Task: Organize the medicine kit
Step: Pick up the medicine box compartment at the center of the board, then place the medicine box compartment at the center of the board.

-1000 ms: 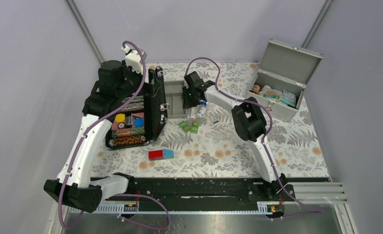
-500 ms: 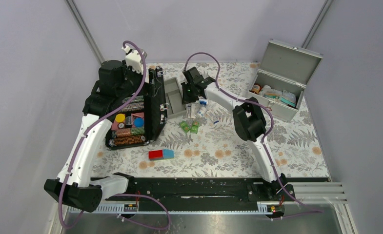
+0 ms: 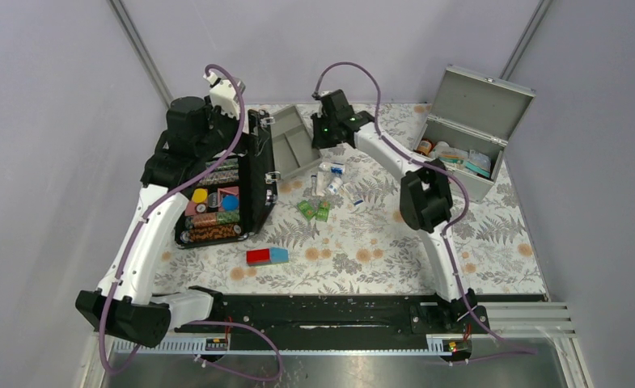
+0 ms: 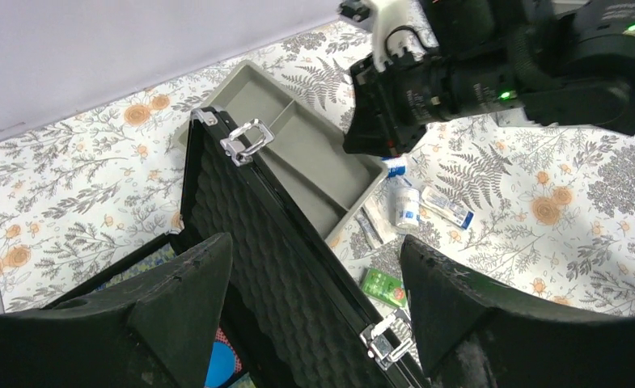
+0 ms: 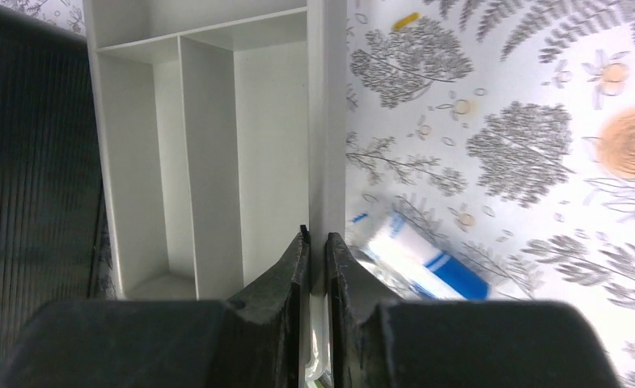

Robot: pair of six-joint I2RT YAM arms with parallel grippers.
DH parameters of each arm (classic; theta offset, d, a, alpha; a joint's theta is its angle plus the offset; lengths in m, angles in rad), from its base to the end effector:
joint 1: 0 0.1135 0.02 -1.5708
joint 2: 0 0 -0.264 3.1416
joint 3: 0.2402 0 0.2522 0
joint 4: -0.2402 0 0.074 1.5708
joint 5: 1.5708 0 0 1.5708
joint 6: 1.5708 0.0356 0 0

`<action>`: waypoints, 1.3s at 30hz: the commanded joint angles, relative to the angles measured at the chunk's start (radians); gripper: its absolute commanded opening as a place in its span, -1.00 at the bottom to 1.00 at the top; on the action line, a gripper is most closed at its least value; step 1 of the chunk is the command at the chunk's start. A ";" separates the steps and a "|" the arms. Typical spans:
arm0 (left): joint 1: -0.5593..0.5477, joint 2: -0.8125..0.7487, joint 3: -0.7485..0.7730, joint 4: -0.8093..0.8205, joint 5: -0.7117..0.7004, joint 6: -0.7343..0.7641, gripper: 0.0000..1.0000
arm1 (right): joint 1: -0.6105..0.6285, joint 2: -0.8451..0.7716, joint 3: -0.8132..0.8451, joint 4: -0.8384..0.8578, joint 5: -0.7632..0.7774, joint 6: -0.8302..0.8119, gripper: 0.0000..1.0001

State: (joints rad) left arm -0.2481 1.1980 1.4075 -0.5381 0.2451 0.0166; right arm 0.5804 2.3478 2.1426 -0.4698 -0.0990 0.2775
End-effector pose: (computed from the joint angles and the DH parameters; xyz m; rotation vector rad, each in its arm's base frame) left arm 0.2438 -0.0707 0.4340 0.4169 1.8620 -0.3896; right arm 0.4518 0.3005 0.2422 -0.4019 2.2698 0.5643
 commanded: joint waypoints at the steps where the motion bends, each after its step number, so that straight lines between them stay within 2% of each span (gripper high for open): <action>1: 0.008 0.013 0.023 0.086 0.003 -0.014 0.51 | -0.083 -0.212 -0.073 0.052 -0.086 -0.131 -1.00; 7: 0.009 0.048 0.045 0.103 0.007 -0.015 0.51 | -0.215 -0.457 -0.348 0.041 -0.183 -0.284 -1.00; 12: 0.009 0.092 0.096 0.075 0.070 0.042 0.50 | -0.273 -0.691 -0.666 0.043 -0.227 -0.529 -1.00; 17: 0.005 0.116 0.160 0.000 0.132 0.222 0.50 | -0.339 -0.918 -0.886 0.043 -0.231 -0.639 -1.00; 21: -0.049 0.145 0.205 -0.162 0.050 0.468 0.49 | -0.417 -1.030 -1.008 0.024 -0.292 -0.694 -1.00; 24: -0.104 0.158 0.227 -0.210 -0.001 0.563 0.49 | -0.472 -1.103 -1.087 -0.016 -0.339 -0.780 -1.00; 27: -0.135 0.182 0.270 -0.238 -0.027 0.585 0.49 | -0.520 -1.148 -1.120 -0.155 -0.427 -0.934 -1.00; 30: -0.151 0.212 0.331 -0.240 -0.086 0.553 0.49 | -0.542 -1.150 -1.130 -0.347 -0.497 -1.174 -1.00; 32: -0.151 0.223 0.367 -0.240 -0.111 0.521 0.49 | -0.544 -1.125 -1.128 -0.438 -0.476 -1.294 -1.00; 35: -0.150 0.211 0.375 -0.221 -0.115 0.482 0.49 | -0.546 -1.068 -1.107 -0.527 -0.412 -1.368 -1.00; 39: -0.151 0.149 0.266 -0.113 -0.086 0.423 0.49 | -0.546 -0.968 -1.071 -0.622 -0.315 -1.487 -1.00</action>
State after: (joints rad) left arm -0.3985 1.4200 1.7264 -0.7647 0.1703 0.5007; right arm 0.0391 1.3052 1.0203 -0.9386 -0.4782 -1.0145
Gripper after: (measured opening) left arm 0.744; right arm 0.156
